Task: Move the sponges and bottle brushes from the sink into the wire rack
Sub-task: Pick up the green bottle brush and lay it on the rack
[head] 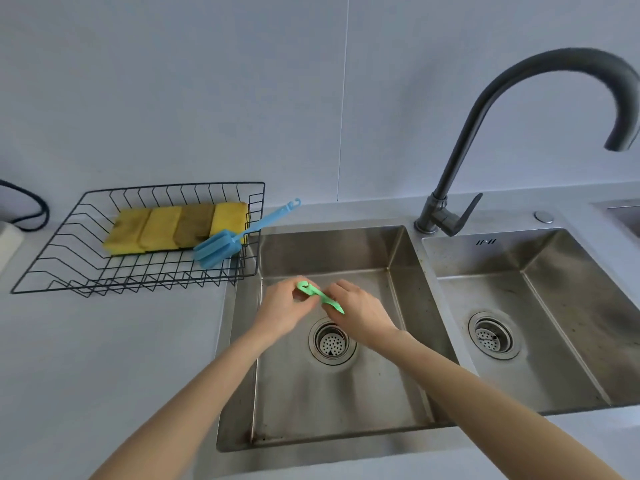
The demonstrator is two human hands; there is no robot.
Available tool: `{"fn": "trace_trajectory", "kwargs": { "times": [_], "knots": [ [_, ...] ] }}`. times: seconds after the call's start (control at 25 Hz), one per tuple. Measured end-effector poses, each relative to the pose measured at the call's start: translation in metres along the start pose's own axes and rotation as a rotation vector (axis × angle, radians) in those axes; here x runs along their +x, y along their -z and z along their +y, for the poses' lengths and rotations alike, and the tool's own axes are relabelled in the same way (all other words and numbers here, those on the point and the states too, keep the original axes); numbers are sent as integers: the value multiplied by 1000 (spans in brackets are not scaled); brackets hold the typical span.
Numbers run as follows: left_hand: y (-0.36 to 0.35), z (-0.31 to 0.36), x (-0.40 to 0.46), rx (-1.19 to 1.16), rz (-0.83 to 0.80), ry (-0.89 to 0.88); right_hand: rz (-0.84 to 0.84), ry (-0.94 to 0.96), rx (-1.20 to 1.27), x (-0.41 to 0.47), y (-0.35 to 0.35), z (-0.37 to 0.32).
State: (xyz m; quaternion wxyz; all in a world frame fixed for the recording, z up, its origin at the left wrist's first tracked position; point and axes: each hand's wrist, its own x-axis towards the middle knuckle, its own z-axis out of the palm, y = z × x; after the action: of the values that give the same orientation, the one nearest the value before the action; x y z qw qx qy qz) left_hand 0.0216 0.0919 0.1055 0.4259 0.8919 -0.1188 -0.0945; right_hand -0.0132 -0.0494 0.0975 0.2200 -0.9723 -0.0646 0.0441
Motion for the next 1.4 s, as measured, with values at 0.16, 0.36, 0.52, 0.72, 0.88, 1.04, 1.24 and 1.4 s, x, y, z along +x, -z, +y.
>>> {"fn": "trace_trajectory", "kwargs": {
  "times": [0.16,0.36,0.52,0.72,0.88,1.04,1.24,1.4],
  "knots": [
    [10,2,-9,-60,20,-26,10,-48,79,-3,11,-8],
    [14,-8,-24,-83,-100,44,138,-144,417,-2,31,-24],
    [11,-18,-36,-34,-109,71,234,-225,601,3,45,-36],
    [15,-24,-45,-77,-59,63,251,-217,719,7,52,-41],
    [31,-24,-43,-34,-6,27,250,-219,810,12,63,-42],
    [58,-20,-40,72,88,-54,289,-225,963,21,86,-44],
    [104,-10,-27,87,219,-160,301,-213,1130,34,108,-51],
    [135,-20,-11,151,283,-137,290,-196,1140,50,114,-56]
  ]
}}
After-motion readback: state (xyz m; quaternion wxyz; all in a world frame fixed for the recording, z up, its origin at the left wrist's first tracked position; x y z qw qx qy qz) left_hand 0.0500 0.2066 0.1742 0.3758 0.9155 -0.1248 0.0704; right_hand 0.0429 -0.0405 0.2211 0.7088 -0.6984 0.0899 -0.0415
